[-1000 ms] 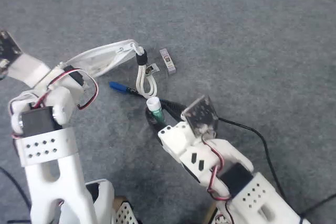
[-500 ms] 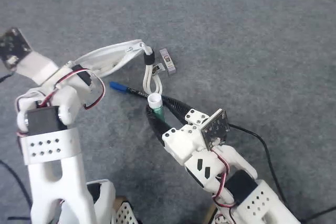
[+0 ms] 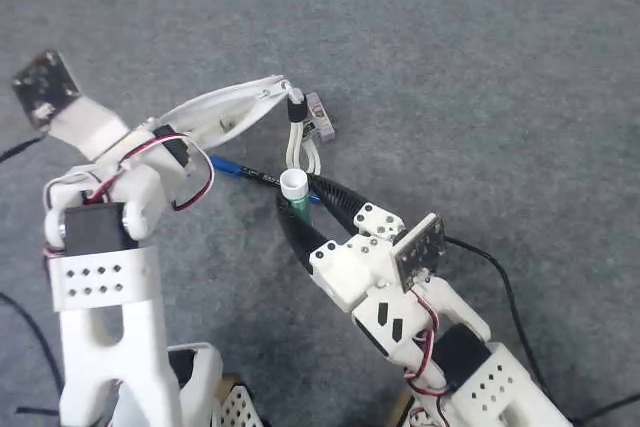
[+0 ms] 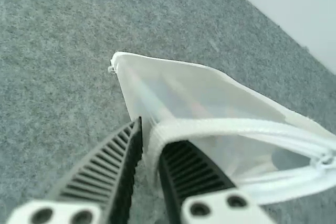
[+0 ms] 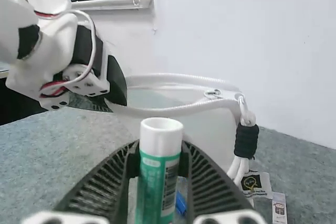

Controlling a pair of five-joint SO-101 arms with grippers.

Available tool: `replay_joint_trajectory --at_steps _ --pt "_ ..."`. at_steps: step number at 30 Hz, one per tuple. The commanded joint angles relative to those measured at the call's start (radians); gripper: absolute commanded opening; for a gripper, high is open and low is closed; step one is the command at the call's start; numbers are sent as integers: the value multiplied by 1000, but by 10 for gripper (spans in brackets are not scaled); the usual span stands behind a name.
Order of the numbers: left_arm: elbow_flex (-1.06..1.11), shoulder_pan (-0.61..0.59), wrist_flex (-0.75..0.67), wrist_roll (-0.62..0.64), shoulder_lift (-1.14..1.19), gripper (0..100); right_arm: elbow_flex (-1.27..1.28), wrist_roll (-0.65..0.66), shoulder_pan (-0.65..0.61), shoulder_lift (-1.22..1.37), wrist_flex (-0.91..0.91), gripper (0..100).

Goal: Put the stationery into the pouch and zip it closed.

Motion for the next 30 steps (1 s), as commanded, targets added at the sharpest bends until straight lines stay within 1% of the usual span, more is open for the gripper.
replay_joint_trajectory --at_steps 1,9,19,30 --pt "-5 0 -20 11 2 10 -21 -9 -1 -44 -28 6" --pt "-4 0 -20 11 2 10 -31 -5 -4 -44 -151 6" --pt "-4 0 -20 11 2 10 -48 -3 -5 -44 -254 6" --pt "-4 -2 -20 11 2 10 -212 -3 -8 -33 -255 6"
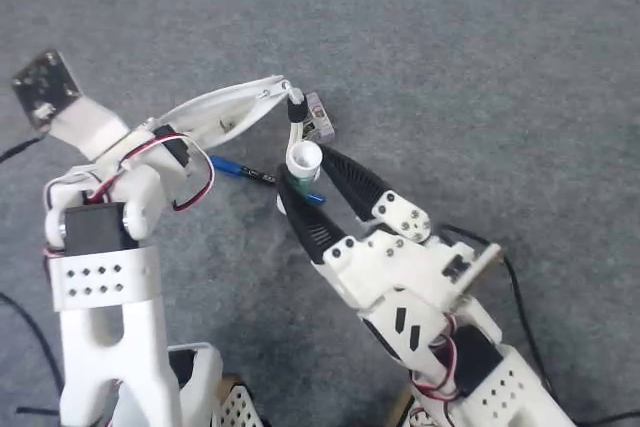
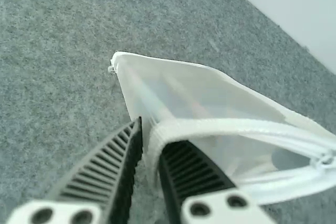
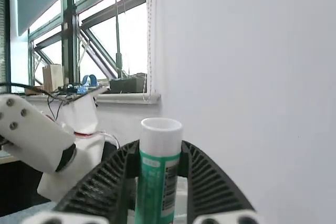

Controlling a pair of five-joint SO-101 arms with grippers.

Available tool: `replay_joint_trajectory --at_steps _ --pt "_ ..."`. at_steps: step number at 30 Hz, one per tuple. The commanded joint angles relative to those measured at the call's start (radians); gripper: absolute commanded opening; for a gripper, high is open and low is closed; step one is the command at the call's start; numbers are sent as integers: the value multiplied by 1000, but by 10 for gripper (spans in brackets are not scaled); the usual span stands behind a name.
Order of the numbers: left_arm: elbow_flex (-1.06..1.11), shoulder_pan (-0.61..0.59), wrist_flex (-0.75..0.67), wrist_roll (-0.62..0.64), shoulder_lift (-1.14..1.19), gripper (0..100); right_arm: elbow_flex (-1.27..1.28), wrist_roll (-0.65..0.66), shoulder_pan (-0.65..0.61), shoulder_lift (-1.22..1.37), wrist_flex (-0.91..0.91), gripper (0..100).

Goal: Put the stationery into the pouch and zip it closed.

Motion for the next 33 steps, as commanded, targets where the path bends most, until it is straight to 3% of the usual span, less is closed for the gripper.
replay_joint_trajectory --at_steps 1,11,19,33 --pt "-4 -2 -20 11 2 10 -121 -3 -13 -22 -24 6" --pt "-1 -2 -20 11 2 10 -233 0 -101 -8 -22 6" --pt "-1 -2 -20 11 2 10 -373 -3 -101 203 -33 6" --pt "-1 -2 -20 11 2 10 -275 -3 -99 226 -160 6"
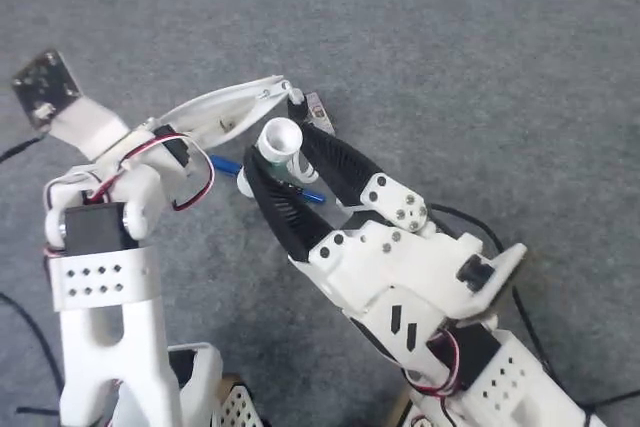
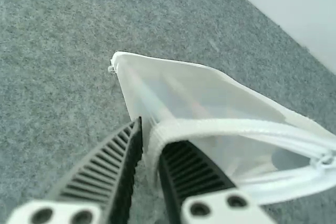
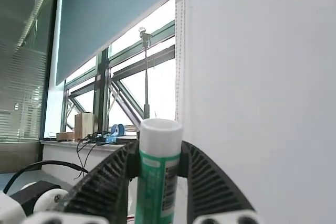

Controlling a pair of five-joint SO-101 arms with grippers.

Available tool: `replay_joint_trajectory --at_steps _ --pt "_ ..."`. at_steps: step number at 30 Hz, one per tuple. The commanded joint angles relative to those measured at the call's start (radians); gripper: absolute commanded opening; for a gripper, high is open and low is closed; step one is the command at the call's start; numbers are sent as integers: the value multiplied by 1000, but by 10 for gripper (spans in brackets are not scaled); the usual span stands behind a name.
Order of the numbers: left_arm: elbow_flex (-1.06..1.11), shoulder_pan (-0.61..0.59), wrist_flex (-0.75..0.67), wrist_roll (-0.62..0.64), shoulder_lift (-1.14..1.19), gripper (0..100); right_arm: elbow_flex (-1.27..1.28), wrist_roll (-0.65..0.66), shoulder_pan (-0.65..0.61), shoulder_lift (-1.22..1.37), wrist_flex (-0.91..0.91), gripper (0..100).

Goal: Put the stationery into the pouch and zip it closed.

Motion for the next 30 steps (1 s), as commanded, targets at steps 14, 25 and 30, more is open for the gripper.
replay_joint_trajectory --at_steps 14,25,30 --pt "-1 -2 -20 11 2 10 37 -8 77 30 -154 6" --pt "-1 -2 -20 11 2 10 -12 -2 105 483 -544 6" --pt "-1 -2 -20 11 2 10 -71 -2 104 661 -622 6"
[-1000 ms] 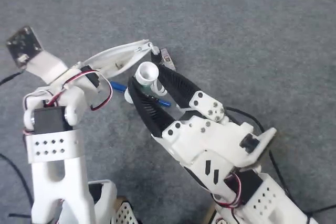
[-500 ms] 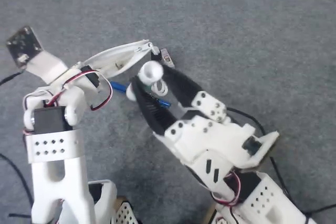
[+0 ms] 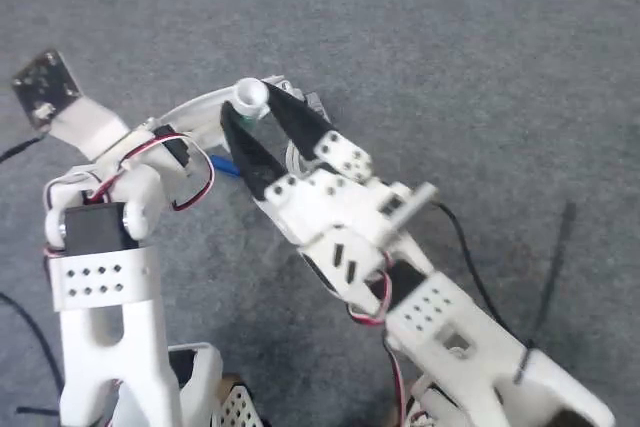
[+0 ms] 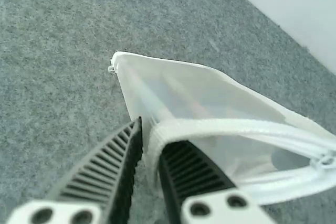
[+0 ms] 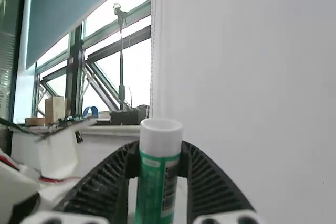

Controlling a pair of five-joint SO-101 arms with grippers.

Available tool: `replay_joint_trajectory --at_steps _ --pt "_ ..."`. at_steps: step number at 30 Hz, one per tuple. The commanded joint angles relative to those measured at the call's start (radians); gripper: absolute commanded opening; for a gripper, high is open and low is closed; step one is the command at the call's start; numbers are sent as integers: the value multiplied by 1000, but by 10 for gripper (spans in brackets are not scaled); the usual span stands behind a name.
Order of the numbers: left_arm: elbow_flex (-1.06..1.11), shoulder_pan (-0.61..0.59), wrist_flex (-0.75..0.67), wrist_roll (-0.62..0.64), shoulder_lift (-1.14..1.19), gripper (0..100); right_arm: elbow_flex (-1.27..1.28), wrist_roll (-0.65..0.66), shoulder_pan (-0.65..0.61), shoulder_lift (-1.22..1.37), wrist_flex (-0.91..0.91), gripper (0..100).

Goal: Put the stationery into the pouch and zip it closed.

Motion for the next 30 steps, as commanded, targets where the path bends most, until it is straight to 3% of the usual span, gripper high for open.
replay_joint_trajectory --at_steps 1,12,19,30 --pt "-1 -2 -20 11 2 10 -117 -2 19 137 -91 6" --pt "-1 2 -20 11 5 10 -203 0 19 460 -226 6" --pt "1 3 -20 11 6 10 -167 183 13 667 -455 6" --pt "1 0 -20 11 8 10 -91 212 2 717 -541 9"
